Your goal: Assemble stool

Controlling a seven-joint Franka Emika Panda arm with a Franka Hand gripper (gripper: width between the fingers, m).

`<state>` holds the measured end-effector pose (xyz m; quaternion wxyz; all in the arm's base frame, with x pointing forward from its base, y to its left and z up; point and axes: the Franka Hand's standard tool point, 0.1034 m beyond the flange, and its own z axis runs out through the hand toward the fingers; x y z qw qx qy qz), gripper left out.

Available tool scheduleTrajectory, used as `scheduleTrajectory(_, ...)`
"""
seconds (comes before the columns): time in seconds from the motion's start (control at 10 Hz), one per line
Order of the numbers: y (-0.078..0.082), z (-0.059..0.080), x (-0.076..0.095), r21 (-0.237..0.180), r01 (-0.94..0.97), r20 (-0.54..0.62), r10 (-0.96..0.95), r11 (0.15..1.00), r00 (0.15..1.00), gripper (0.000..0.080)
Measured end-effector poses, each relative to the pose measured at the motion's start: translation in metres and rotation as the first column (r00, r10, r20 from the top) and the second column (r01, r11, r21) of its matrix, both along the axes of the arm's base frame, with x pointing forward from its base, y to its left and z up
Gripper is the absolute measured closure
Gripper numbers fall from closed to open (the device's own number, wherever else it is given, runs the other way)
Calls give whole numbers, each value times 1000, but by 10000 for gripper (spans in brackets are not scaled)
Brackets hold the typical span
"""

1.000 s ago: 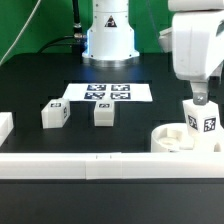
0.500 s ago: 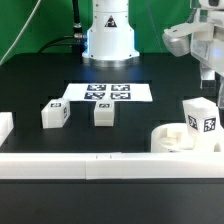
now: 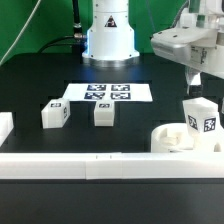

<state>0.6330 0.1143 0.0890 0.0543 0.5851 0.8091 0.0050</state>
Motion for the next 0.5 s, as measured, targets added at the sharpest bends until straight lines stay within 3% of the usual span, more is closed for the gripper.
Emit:
scheduleTrajectory(0.3, 0, -8, -3, -2, 6, -12, -6, 1000, 1000, 150)
scheduleTrajectory(0.5, -2, -10, -4, -4, 8, -15, -8, 1000, 1000, 410)
